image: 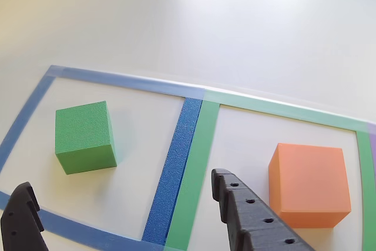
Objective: Tower of hanoi
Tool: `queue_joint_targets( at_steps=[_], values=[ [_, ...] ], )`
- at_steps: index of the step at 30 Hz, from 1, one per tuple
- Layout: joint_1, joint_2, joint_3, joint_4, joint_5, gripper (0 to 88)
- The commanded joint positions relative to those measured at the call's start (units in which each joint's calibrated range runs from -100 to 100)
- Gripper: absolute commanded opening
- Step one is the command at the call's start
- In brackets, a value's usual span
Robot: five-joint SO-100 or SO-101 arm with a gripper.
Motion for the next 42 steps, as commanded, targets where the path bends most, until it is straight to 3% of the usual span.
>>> queue_joint_targets(
  at_steps=[1,8,29,42],
  values=[
    [0.6,4.5,-2.1,-6.7,0.0,35.6],
    [-0.4,13.3,-4.4,-14.6,0.0,35.5],
    [-5.4,29.6,-12.8,-24.8,0.0,36.1],
    [-6.3,35.3,-19.2,-25.7,0.0,36.0]
  ],
)
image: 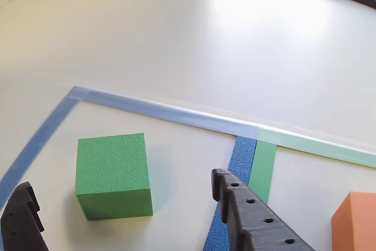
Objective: Tower of hanoi
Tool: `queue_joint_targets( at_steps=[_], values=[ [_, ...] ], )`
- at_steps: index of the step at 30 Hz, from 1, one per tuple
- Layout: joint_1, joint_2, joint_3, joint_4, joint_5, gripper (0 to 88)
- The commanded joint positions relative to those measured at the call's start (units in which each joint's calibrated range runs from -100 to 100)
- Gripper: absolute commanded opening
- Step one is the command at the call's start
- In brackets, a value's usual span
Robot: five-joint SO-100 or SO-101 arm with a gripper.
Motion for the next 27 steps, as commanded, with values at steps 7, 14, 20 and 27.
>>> queue_joint_targets(
  at_steps=[7,14,20,27],
  values=[
    [-2.4,2.2,-2.2,-2.5,0.0,35.6],
    [-2.9,3.8,-5.1,-2.0,0.0,35.3],
    [-2.9,4.8,-6.1,-1.8,0.0,33.3],
    [-2.9,5.4,-6.8,-0.5,0.0,29.5]
  ],
)
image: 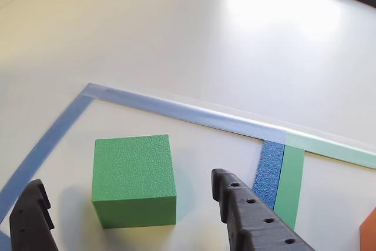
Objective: Tower of hanoi
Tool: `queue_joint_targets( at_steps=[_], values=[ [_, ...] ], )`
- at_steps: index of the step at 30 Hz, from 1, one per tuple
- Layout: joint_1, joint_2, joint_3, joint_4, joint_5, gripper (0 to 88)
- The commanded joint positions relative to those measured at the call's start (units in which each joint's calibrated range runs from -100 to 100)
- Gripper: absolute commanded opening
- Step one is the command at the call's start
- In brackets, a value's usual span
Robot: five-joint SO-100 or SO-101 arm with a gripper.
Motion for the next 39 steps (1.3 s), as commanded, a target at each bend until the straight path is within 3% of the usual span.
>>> queue_joint_targets(
  at_steps=[1,39],
  values=[
    [-0.6,-0.4,-1.3,0.5,0.0,28.6],
    [-1.4,3.6,-6.3,0.0,0.0,10.6]
  ],
)
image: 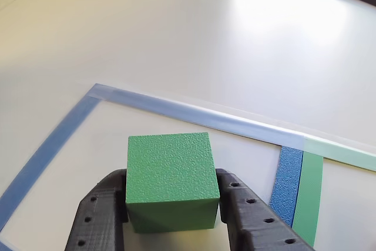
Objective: Tower of hanoi
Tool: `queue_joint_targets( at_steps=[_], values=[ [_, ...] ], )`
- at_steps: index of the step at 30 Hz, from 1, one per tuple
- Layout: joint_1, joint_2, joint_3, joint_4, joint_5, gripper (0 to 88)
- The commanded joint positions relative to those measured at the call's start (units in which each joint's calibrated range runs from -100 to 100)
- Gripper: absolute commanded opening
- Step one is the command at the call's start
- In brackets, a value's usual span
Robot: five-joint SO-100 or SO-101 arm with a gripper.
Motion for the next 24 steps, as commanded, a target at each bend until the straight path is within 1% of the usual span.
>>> queue_joint_targets(
  at_steps=[1,9,13,17,24],
  values=[
    [-0.2,-0.7,-1.2,0.1,0.0,10.4],
    [-0.6,-1.3,-1.3,0.4,0.0,9.1],
    [-0.8,-5.4,-0.8,3.8,0.0,9.3],
    [-1.0,-16.6,0.5,14.3,0.0,9.4],
    [0.5,-42.8,1.5,43.5,0.0,9.4]
  ],
)
